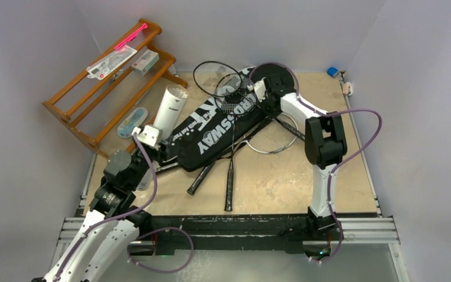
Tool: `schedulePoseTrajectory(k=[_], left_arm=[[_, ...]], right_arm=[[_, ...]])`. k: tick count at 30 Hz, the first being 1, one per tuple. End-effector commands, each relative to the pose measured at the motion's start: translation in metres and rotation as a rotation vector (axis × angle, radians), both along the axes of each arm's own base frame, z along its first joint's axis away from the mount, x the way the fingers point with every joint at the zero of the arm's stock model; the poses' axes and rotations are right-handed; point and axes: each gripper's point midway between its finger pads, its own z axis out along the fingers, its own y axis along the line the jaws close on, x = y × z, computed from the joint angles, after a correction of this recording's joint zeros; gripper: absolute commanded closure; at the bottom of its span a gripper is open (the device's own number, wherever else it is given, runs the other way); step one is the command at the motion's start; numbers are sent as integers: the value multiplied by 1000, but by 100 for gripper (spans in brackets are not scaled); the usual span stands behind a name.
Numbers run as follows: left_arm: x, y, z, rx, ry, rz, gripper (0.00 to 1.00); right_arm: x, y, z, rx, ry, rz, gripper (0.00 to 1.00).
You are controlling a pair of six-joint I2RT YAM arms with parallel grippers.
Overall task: Pack up the badminton gear
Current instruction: Pick up the racket from the center of the board.
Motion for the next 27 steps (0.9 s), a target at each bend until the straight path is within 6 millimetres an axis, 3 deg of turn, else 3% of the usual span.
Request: schedulePoseTrajectory(k=[1,3,5,10,13,17,22,27], left_arm=[[0,11,29,-54,-107,53,61],[-1,13,31,-61,-118,59,61],[-1,14,31,-65,-121,63,61],[0,15,31,-67,-121,66,61],[0,16,32,-68,-125,67,61],[0,17,33,-71,-129,70,61],[0,18,34,-73,-133,69,61],[-1,18,35,-75,-139,69,61]], right_arm=[[17,-14,89,-22,-280,-53,93],[21,-16,120,-26,-358,-46,96],[22,-14,135,-14,-378,-40,100],[27,9,146,50,-330,13,100],[19,42,149,196,-226,73,100],[20,81,175,389,-170,126,100],[36,101,209,492,-237,157,100],[49,114,231,543,-317,191,100]])
